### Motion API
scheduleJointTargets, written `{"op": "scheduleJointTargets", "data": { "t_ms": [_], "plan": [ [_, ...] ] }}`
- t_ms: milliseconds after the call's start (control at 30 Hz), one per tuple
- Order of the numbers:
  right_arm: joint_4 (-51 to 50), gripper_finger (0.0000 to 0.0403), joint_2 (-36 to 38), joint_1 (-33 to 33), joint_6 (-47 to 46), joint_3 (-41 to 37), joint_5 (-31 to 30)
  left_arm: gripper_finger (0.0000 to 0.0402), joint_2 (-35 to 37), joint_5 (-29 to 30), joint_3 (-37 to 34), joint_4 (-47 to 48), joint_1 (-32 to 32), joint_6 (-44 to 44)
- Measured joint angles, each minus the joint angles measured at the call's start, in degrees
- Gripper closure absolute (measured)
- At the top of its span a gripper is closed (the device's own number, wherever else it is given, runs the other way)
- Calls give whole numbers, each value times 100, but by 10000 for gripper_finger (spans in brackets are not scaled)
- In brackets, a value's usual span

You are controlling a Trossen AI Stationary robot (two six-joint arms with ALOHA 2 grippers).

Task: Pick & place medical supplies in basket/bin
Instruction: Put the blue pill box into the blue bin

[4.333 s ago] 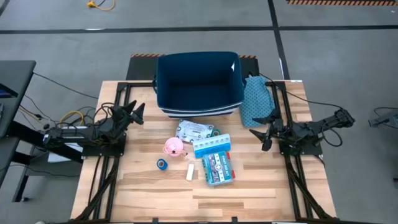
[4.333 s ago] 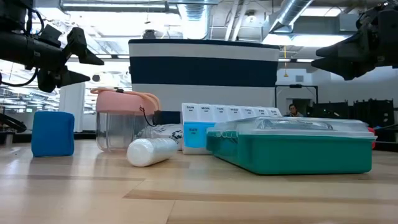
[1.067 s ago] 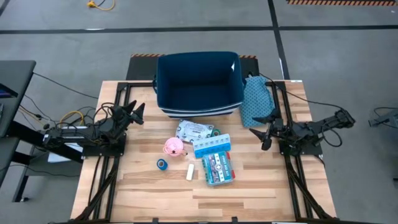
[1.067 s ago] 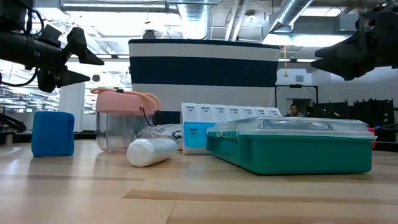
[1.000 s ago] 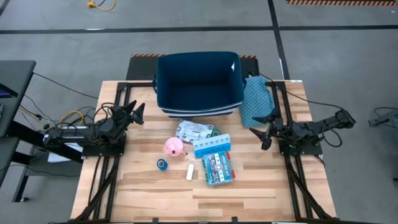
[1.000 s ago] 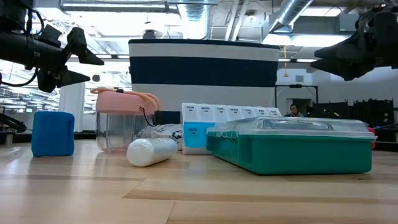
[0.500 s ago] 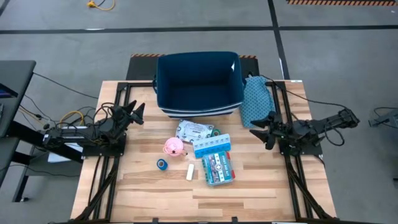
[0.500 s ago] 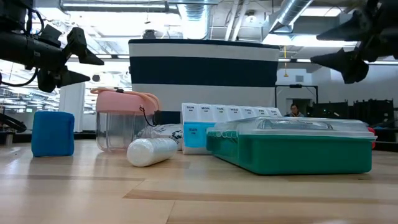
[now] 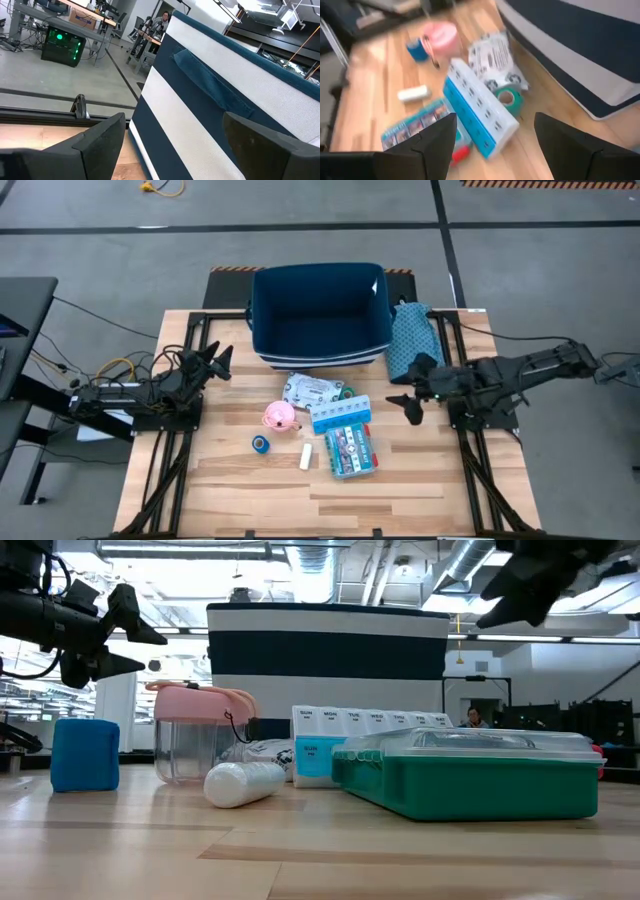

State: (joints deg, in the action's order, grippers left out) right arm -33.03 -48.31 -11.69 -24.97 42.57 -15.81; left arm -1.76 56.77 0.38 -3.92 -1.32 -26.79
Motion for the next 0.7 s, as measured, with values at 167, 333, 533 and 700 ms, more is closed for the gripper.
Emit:
{"op": "scheduleJointTargets", "data": {
  "t_ms": [167,333,533,700],
  "plan": [
    [-568,143,-826,544,538,672,917,79,-1,-2,1,-1,1,0],
    [-953,143,-1484,1085,1159,957,1580,79,0,-2,2,-2,0,2],
    [-940,143,-2218,1487,1794,1191,2169,79,-1,-2,1,-1,0,0],
    [-949,143,-2827,1555,2281,1404,2387,79,-2,-2,2,-2,2,0]
  ]
}}
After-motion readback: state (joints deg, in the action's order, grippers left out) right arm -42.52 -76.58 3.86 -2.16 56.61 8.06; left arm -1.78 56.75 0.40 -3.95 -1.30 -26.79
